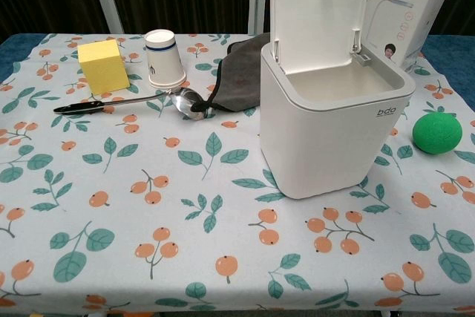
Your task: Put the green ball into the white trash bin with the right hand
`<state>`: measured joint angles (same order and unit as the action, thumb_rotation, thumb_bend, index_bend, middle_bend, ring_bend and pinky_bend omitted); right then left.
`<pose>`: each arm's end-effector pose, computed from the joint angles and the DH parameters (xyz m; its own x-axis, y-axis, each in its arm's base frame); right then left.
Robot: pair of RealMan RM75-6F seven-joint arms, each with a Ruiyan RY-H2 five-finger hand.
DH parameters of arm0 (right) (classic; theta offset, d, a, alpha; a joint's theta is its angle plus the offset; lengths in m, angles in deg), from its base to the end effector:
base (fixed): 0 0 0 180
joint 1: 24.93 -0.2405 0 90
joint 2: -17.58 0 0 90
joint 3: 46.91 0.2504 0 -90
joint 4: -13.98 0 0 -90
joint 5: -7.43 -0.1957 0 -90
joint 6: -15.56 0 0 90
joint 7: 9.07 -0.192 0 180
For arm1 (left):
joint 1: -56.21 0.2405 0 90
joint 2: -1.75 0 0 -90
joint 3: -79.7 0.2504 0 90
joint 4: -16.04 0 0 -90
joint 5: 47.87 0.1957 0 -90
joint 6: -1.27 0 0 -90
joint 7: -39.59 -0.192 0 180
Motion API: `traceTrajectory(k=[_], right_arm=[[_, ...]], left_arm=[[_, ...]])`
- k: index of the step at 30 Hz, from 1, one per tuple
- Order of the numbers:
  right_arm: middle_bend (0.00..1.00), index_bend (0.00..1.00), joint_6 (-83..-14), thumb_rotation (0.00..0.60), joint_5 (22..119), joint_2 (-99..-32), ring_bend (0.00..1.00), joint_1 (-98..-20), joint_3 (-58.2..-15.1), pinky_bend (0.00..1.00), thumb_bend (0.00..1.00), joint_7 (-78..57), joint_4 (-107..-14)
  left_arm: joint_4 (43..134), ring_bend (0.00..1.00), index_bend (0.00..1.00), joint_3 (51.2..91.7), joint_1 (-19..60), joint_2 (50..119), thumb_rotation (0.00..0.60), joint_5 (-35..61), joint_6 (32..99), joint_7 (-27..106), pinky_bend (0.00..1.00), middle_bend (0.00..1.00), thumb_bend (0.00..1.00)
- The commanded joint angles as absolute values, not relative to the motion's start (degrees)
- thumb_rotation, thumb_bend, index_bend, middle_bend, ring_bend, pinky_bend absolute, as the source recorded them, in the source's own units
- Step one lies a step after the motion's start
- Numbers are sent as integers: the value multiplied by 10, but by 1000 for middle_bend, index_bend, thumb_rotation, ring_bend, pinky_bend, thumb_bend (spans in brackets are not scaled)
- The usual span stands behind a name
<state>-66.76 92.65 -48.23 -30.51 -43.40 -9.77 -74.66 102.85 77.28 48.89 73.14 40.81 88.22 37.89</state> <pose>-0.3120 -0.2342 0.1612 0.4139 -0.0311 0.9098 -0.9103 -0.0030 0.4140 -0.2872 0.2387 0.1387 0.3958 -0.0390 0.9175 0.9129 -0.0920 -0.3977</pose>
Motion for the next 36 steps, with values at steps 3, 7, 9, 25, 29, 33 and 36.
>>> traceTrajectory(k=[3, 7, 9, 25, 29, 33, 36], right_arm=[[0, 0, -665, 600, 925, -484, 0, -307, -433, 0, 92, -98, -747], [0, 0, -658, 600, 925, -487, 0, -310, -435, 0, 92, -94, -747], [0, 0, -651, 600, 924, -489, 0, -314, -435, 0, 92, -89, -746], [0, 0, -507, 600, 858, -547, 0, -406, -412, 0, 93, 20, -713], [0, 0, -485, 600, 854, -567, 0, -428, -410, 3, 94, 43, -709], [14, 0, -467, 600, 843, -583, 0, -444, -409, 103, 98, 67, -709], [23, 0, -451, 600, 832, -589, 0, -454, -411, 186, 106, 81, -709]], left_arm=[[1028, 47, 143, 772, 489, 731, 600, 410, 884, 378, 66, 114, 0], [1031, 47, 143, 773, 489, 730, 600, 413, 885, 377, 66, 114, 0], [1030, 47, 143, 774, 488, 730, 600, 415, 885, 378, 66, 114, 0], [997, 47, 143, 779, 490, 750, 600, 416, 883, 400, 66, 114, 0], [993, 47, 143, 778, 489, 752, 600, 415, 880, 402, 66, 114, 0], [993, 47, 143, 779, 489, 752, 600, 415, 879, 402, 66, 114, 0], [993, 47, 143, 779, 488, 752, 600, 415, 878, 401, 66, 115, 0]])
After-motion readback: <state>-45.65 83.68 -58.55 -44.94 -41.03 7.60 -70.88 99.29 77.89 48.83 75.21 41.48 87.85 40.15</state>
